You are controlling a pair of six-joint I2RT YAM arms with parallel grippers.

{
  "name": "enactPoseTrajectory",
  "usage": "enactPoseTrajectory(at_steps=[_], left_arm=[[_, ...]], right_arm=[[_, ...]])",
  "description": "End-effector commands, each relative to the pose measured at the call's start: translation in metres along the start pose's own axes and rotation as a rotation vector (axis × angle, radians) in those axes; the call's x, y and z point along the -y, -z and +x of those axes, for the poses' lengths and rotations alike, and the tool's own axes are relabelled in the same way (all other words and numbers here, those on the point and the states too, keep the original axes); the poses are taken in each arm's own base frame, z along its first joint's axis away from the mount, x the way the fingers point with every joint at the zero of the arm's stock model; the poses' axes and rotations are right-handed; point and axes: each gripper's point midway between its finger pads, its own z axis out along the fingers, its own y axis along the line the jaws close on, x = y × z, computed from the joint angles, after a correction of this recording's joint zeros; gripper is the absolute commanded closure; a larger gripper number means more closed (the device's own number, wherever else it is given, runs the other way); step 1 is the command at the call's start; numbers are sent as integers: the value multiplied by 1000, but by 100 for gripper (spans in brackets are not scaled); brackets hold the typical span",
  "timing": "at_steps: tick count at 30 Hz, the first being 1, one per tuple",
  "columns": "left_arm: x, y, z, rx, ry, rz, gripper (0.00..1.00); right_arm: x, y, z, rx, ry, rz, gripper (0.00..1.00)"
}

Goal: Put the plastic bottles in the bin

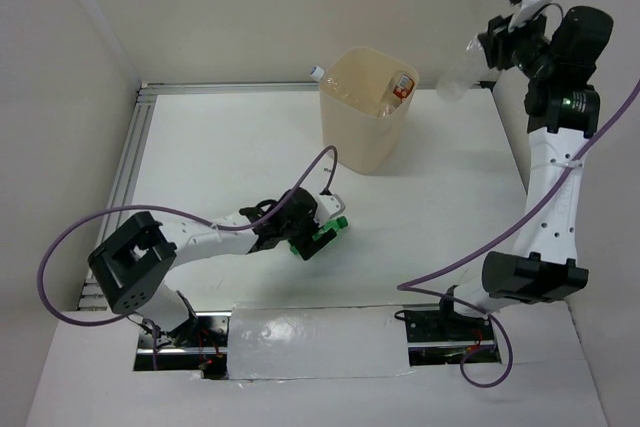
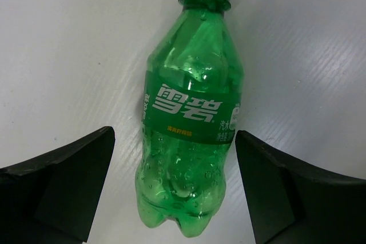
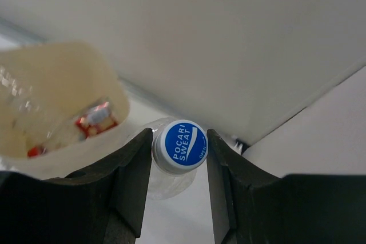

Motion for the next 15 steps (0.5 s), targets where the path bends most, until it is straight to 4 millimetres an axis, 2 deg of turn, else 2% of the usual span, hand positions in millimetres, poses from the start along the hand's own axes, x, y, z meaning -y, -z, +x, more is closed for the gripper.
enactPoseTrajectory(at_steps=[1, 2, 4, 5, 6, 8, 10, 11, 12, 13, 15], left_arm=[[-1, -10, -11, 13, -7, 7, 1], [-2, -9, -11, 12, -7, -2, 1], [-3, -13, -6, -4, 4, -11, 1], [-5, -15, -6, -4, 4, -20, 1], [-4, -15, -6, -4, 14, -20, 2], [-7, -17, -2, -17, 14, -38, 3], [-8, -17, -7, -6, 14, -40, 5], [-7, -20, -4, -17, 23, -39, 7], [-8, -19, -10, -5, 24, -40, 9], [-7, -21, -7, -14, 23, -39, 11], [-6, -23, -15, 0, 33, -30, 22]], right_arm=[[33, 18, -111, 337, 19, 155, 100], [25, 6, -117, 357, -19, 132, 100], [19, 6, -143, 418, -30, 112, 100], [16, -6, -141, 421, -68, 90, 100], [6, -10, -149, 450, -75, 50, 100], [-9, -24, -150, 459, -97, -6, 100], [-36, -35, -153, 462, -102, -71, 100], [-45, -50, -143, 437, -90, -83, 100], [-66, -61, -137, 418, -85, -124, 100], [-78, -72, -124, 386, -83, -143, 100], [-98, -88, -107, 344, -76, -180, 100]])
